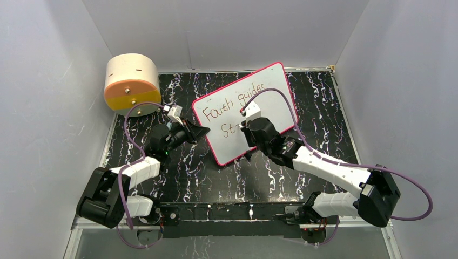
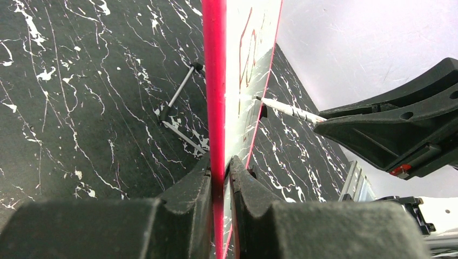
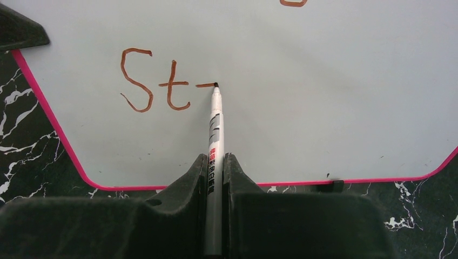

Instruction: Write a sentence on the whiteboard

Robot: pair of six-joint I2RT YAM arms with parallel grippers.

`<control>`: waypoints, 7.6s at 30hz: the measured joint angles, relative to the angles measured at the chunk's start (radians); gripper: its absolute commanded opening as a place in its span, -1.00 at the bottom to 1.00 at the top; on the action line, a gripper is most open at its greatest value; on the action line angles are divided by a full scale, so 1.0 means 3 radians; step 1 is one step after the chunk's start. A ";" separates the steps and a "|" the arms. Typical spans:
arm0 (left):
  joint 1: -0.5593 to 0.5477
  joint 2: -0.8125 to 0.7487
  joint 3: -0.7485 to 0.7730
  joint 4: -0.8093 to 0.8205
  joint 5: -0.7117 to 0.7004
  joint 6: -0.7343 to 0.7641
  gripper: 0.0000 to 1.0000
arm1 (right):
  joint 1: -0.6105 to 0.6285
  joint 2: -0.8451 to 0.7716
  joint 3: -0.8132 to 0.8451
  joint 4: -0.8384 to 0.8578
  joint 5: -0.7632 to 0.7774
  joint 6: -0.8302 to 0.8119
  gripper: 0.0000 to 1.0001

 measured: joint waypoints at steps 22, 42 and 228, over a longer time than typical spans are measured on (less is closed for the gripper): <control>0.0000 0.0000 0.0000 -0.0011 0.0000 -0.0001 -1.00 | -0.0051 -0.0018 -0.0038 0.0145 0.0015 -0.0017 -1.00; 0.0000 -0.0001 0.0011 -0.0027 0.0003 0.0000 -1.00 | -0.0062 -0.0018 -0.0038 0.0277 -0.0187 -0.0075 -1.00; -0.0015 -0.0006 0.0038 -0.0099 0.0000 -0.0003 -1.00 | -0.0392 -0.0256 -0.0312 0.0008 -0.0474 0.0262 -1.00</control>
